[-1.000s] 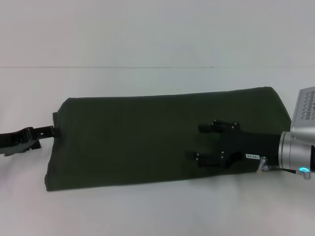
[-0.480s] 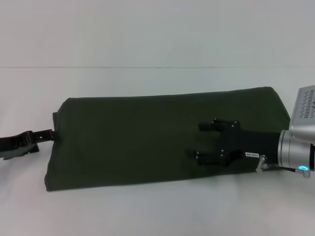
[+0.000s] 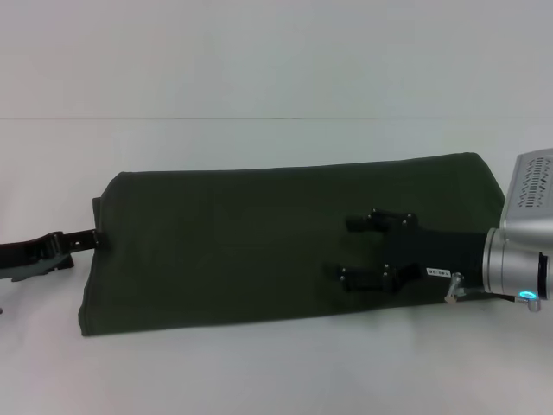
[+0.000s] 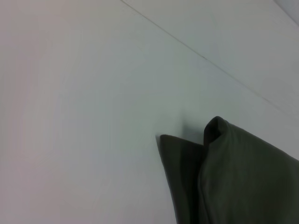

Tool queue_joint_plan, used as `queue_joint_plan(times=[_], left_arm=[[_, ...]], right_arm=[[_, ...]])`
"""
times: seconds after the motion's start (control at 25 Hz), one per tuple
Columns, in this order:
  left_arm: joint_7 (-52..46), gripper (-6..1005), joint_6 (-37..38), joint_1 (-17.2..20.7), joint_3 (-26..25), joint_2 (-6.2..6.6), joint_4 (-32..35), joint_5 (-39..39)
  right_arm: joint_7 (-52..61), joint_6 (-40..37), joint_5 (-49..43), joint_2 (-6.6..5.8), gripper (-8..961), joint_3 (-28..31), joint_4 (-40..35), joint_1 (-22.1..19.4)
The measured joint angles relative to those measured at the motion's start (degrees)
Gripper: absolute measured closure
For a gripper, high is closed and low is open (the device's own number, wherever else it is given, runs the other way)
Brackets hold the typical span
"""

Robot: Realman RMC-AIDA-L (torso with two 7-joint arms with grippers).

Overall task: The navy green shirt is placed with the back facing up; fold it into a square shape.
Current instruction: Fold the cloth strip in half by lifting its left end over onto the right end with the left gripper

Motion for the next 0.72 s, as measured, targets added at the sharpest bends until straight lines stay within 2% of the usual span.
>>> queue_joint_plan(times=[0.48, 0.72], left_arm=[[0.04, 107, 0.63, -0.50, 0.45, -0.12, 0.00, 0.00], [-0.35, 106, 0.85, -1.48, 2.16, -1.07, -0.24, 0.00]], right_arm=[[0.16, 0.66, -0.01, 0.00, 49, -0.46, -0.01, 0.19], [0.35, 0.66, -0.01, 0.00, 53, -0.46, -0.01, 0.35]])
